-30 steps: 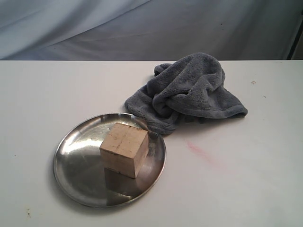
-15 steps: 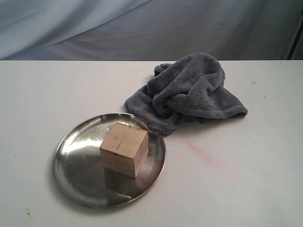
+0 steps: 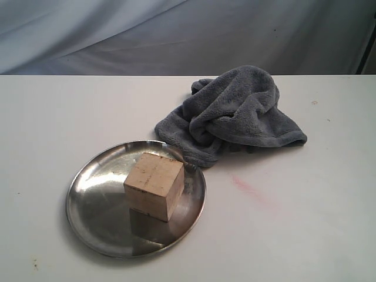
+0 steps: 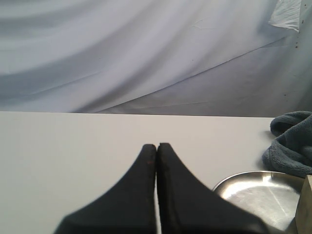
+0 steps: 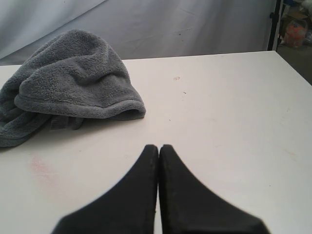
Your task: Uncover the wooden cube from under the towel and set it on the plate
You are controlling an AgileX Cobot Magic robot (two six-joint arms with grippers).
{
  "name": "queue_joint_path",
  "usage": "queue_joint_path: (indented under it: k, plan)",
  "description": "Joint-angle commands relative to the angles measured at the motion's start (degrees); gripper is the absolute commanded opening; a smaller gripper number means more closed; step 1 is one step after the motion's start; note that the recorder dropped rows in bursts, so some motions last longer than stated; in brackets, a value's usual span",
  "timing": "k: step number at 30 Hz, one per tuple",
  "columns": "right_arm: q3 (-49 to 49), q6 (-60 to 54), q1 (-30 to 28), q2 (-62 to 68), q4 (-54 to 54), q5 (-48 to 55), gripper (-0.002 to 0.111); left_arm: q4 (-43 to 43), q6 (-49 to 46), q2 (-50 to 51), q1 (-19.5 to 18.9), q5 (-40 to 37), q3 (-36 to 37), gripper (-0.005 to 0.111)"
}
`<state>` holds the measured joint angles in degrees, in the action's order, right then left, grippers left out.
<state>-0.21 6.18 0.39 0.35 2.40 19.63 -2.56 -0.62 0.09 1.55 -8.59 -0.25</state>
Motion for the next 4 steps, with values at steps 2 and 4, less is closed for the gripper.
queue_joint_path:
  k: [2,4]
  plan:
    - [0.21,0.11,-0.32,-0.35,-0.25,-0.02,0.000,0.04,0.05,-0.09,0.05,0.23,0.25,0.001]
    - [0.21,0.11,-0.32,-0.35,-0.25,-0.02,0.000,0.04,0.05,-0.09,0.05,0.23,0.25,0.001]
